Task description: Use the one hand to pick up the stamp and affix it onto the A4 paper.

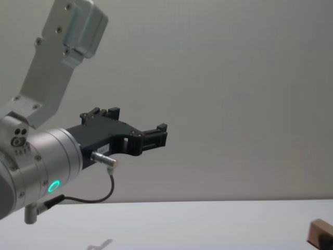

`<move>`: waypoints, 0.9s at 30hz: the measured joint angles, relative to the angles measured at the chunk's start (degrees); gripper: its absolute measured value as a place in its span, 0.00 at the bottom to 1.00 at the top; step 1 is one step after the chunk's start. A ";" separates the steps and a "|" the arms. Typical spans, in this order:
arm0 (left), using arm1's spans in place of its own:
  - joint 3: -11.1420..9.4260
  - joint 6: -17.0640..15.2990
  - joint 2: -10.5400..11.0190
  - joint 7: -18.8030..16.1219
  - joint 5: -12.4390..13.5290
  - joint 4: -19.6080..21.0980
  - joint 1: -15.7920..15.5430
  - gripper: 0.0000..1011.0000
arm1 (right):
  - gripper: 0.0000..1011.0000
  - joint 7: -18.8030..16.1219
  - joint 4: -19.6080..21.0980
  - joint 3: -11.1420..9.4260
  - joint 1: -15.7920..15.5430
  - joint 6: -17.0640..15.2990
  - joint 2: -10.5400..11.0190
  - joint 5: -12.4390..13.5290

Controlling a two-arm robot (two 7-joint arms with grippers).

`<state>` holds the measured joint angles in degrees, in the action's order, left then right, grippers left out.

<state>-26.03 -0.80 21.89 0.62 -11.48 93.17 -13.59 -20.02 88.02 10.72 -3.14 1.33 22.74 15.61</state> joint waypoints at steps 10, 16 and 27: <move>0.00 0.00 0.00 0.00 0.00 0.00 0.00 0.99 | 0.22 1.26 -2.50 -0.58 -0.71 1.00 0.87 -1.18; 0.00 0.00 0.00 0.00 0.00 0.00 0.00 0.99 | 0.22 1.86 -3.33 -0.66 -0.81 1.12 0.99 -1.48; 0.00 0.00 0.00 0.00 0.00 0.00 0.00 0.99 | 0.22 3.01 -4.53 -0.53 -0.51 1.06 0.63 -2.11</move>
<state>-26.02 -0.79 21.89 0.62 -11.48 93.18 -13.59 -17.00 83.49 10.19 -3.65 2.39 23.37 13.50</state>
